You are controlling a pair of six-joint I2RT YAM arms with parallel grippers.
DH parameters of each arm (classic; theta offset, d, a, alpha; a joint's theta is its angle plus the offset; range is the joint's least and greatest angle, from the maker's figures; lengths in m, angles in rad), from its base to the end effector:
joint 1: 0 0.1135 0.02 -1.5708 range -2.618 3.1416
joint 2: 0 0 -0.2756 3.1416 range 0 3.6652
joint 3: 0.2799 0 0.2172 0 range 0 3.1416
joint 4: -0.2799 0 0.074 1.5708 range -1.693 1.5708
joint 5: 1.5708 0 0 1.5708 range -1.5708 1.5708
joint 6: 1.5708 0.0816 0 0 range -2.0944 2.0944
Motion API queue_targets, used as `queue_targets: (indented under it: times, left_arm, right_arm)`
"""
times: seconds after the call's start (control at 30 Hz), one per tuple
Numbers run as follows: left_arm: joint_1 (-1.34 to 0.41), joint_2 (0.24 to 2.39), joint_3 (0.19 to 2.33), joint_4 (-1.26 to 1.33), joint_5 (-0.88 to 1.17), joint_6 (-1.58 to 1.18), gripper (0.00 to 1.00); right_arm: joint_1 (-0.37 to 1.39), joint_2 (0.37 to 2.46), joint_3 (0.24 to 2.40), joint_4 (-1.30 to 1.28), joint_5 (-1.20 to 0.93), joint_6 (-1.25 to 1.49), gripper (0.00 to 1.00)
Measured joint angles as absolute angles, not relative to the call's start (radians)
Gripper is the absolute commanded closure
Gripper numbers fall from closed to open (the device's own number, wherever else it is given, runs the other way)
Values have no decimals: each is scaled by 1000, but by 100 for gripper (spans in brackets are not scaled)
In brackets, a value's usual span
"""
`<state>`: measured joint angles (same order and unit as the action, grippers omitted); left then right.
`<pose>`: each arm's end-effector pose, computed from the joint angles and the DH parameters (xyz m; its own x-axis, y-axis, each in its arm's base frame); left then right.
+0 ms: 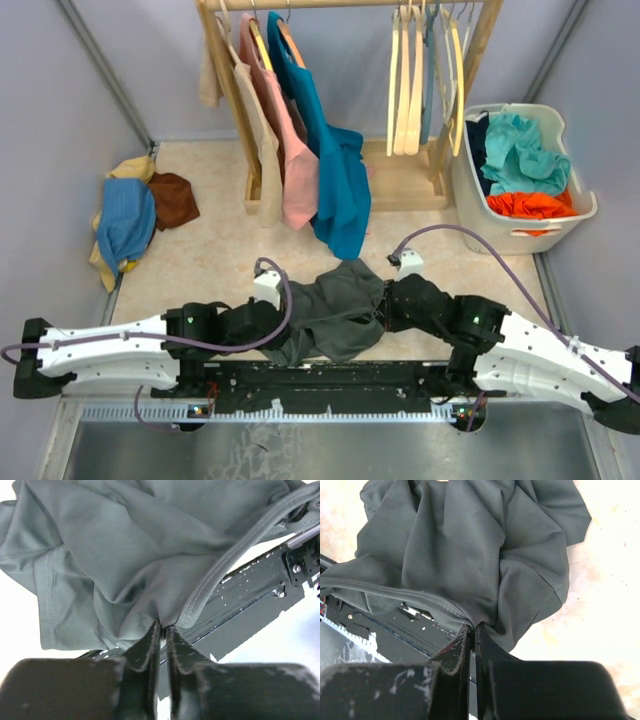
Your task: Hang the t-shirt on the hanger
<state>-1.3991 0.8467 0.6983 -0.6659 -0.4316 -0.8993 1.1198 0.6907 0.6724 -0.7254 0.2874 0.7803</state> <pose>0.0600 -0.1463 0.2407 -0.7395 0.1028 -0.6652 0.4290 0.8335 -0.3481 0.0772 0.1064 0.2422 -0.7529 -0.0069 -0.6581 -0.3412 0.8592 0.3814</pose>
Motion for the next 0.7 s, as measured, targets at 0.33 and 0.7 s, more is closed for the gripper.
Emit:
queue_targets:
  times: [0.33,0.7]
  left_arm:
    - [-1399,902,698,-596,-352,-912,54]
    - [-1399,982,709,-558,-366,-894,100]
  right_arm:
    - [1130,719,651,-694,286,797,100]
    - [1130,736,781,-740,358,772,100]
